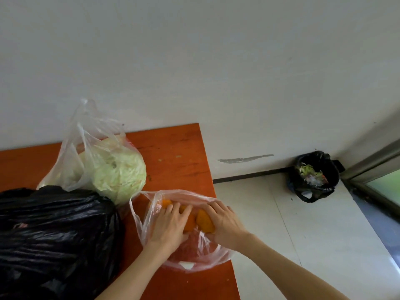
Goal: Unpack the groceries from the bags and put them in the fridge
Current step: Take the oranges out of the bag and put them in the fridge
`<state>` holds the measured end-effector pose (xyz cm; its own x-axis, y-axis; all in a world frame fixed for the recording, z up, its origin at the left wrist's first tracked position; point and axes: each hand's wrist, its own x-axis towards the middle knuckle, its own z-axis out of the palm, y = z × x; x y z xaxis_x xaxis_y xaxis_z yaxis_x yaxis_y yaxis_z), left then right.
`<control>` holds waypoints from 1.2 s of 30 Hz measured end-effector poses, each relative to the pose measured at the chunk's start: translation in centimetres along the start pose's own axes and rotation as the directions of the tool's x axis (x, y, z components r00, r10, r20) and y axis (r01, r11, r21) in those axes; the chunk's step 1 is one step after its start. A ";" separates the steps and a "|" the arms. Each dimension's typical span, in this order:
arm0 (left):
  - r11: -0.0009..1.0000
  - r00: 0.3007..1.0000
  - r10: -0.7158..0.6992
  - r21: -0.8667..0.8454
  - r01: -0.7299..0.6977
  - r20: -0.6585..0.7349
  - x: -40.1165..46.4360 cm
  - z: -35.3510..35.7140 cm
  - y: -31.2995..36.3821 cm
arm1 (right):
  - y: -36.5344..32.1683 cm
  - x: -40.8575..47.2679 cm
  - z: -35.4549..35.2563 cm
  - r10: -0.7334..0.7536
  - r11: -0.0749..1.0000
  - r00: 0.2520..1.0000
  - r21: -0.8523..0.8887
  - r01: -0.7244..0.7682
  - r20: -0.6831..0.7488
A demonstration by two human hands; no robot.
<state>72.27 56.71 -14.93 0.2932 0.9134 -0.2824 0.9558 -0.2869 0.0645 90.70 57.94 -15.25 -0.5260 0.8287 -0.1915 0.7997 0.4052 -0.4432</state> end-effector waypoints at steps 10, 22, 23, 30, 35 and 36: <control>0.980 0.976 0.041 -0.184 -0.081 -0.213 -3.5 -4.1 0.3 | -4.6 -7.1 -2.3 0.396 0.827 0.898 0.500 -0.257 -0.193; 0.763 0.892 0.447 -0.495 -0.415 -0.059 -13.9 -3.1 7.2 | -13.8 -25.2 3.8 0.893 0.349 0.391 0.890 -0.293 -0.221; 0.758 0.877 0.478 -0.479 -0.443 -0.054 -14.7 -3.0 8.4 | -14.4 -27.0 4.2 0.913 0.320 0.345 0.905 -0.280 -0.217; 0.653 0.729 0.685 -0.453 -0.607 0.012 -22.0 -1.5 17.2 | -18.0 -40.0 7.9 0.990 0.123 -0.054 0.986 -0.112 -0.130; 0.562 0.617 0.787 -0.415 -0.715 0.002 -28.7 0.4 23.3 | -22.5 -49.5 11.3 0.971 0.101 -0.215 0.995 -0.009 -0.101; 0.539 0.592 0.806 -0.420 -0.730 0.005 -30.3 0.9 24.6 | -23.6 -51.6 11.9 0.966 0.101 -0.238 0.995 0.001 -0.098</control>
<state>86.86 21.69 -5.60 0.9439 0.3074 -0.1202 0.3099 -0.7001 0.6433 95.48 0.99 -5.36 0.9262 0.2322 -0.2969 -0.2078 -0.3428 -0.9161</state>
